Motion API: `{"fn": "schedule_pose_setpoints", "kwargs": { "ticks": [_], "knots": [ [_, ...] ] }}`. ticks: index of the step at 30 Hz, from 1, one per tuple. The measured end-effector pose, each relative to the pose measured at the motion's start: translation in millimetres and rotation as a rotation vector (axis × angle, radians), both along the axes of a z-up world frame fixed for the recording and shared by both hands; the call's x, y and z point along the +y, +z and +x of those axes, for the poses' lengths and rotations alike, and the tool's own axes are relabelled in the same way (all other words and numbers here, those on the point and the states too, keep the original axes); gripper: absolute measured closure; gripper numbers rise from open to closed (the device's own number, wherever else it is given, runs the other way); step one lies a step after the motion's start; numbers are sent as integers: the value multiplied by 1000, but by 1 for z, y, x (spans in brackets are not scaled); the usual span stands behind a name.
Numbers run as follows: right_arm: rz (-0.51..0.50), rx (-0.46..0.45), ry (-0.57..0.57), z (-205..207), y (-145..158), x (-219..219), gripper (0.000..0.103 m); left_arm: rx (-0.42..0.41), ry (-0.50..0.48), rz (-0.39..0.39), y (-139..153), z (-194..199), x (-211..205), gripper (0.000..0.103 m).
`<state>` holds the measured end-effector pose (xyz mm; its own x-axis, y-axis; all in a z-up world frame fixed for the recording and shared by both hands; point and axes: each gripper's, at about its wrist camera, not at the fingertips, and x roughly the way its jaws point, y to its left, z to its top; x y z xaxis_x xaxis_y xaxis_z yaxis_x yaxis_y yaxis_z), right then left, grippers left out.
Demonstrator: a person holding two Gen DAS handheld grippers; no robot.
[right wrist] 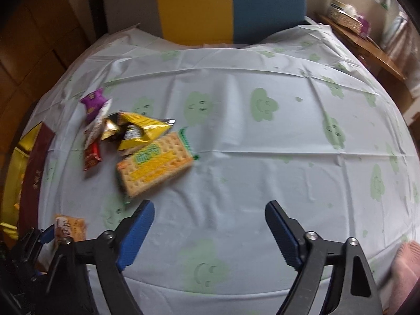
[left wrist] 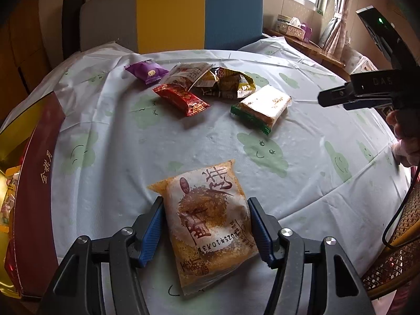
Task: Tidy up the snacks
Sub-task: 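Grasp the brown-printed pastry packet with the left tool, then grasp and lift the yellow chip bag with the right tool while the left holds the pastry packet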
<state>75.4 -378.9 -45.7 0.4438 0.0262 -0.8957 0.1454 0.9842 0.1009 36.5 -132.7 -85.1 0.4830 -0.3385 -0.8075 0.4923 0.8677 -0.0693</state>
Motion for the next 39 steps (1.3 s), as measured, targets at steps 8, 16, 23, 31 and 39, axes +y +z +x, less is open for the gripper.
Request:
{"fn": "schedule_pose_setpoints", "kwargs": {
  "ticks": [8,16,23,31,39],
  "knots": [
    [-83,-3,281,48,9,64,24,-12,6,-28,1,-3,2,40],
    [-241,74,472,110,-14,101,23,-13,9,-40,2,-3,2,40],
    [-287,125,522,145,-44,110,27,-12,9,-47,2,-4,2,40],
    [-106,129,380,149,-54,68,4,-11,14,-56,2,-5,3,40],
    [-346,21,468,136,-43,93,1,-8,19,-57,2,-5,3,40]
  ]
}}
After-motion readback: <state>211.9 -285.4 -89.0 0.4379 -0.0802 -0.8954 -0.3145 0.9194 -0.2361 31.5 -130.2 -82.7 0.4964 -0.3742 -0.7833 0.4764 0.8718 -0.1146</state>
